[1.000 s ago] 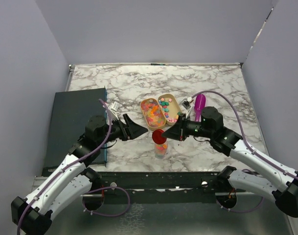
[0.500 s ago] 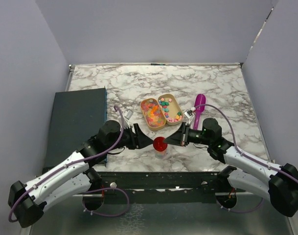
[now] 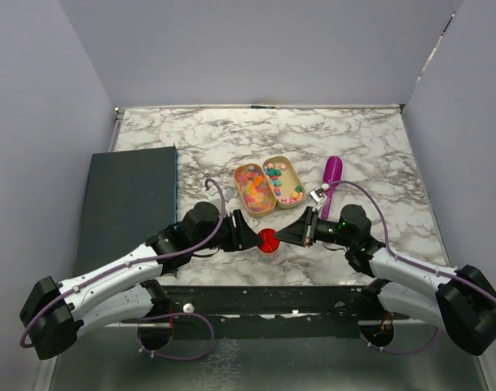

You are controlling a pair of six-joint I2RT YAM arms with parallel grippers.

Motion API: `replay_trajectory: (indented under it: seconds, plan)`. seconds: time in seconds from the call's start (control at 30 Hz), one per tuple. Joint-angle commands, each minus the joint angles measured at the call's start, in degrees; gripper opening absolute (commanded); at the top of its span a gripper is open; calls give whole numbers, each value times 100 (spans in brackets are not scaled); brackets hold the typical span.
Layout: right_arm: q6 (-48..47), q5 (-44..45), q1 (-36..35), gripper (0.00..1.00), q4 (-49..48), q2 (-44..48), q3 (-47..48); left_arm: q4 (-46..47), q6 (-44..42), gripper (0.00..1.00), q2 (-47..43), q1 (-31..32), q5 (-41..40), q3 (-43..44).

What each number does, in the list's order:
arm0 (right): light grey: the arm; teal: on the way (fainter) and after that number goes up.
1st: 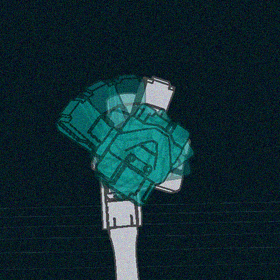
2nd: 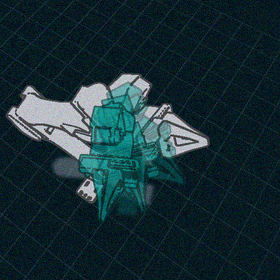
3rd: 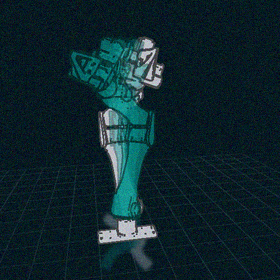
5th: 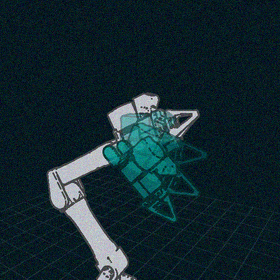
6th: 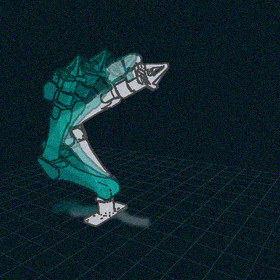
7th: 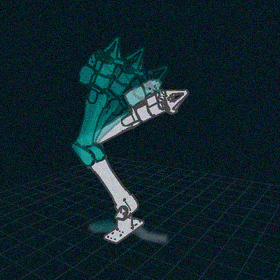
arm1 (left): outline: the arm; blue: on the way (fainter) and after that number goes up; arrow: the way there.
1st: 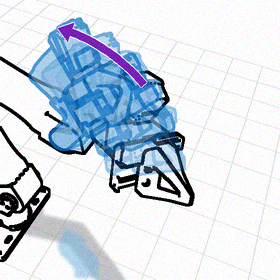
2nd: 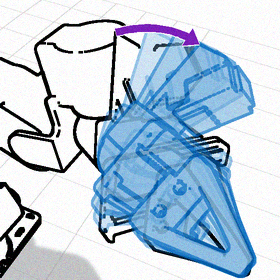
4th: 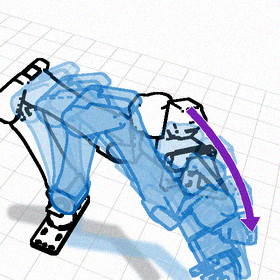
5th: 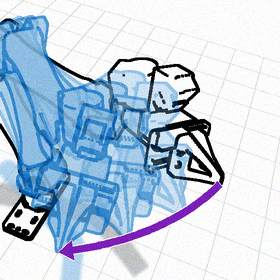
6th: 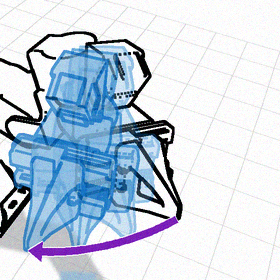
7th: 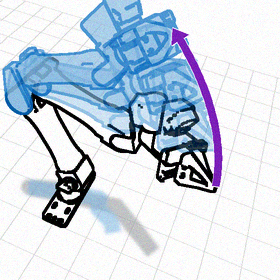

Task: Pack the candies
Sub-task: Close the bottle lid on the packing bottle.

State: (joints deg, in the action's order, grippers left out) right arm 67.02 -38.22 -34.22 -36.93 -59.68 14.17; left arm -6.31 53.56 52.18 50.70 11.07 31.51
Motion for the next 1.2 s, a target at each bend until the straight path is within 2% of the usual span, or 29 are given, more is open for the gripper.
replay_trajectory:
  seconds: [0.0,0.57,0.87,1.17]
  plan:
    - [167,60,83,1,-544,-93,-182,282,124,45,171,36,-127,-127]
    - [447,217,115,6,-1239,-674,-358,345,210,34,358,35,-208,-118]
    - [396,368,126,20,-1133,-780,-319,376,242,29,428,32,-217,-128]
    - [-42,639,126,31,-223,-317,-240,402,290,28,472,31,-250,-145]
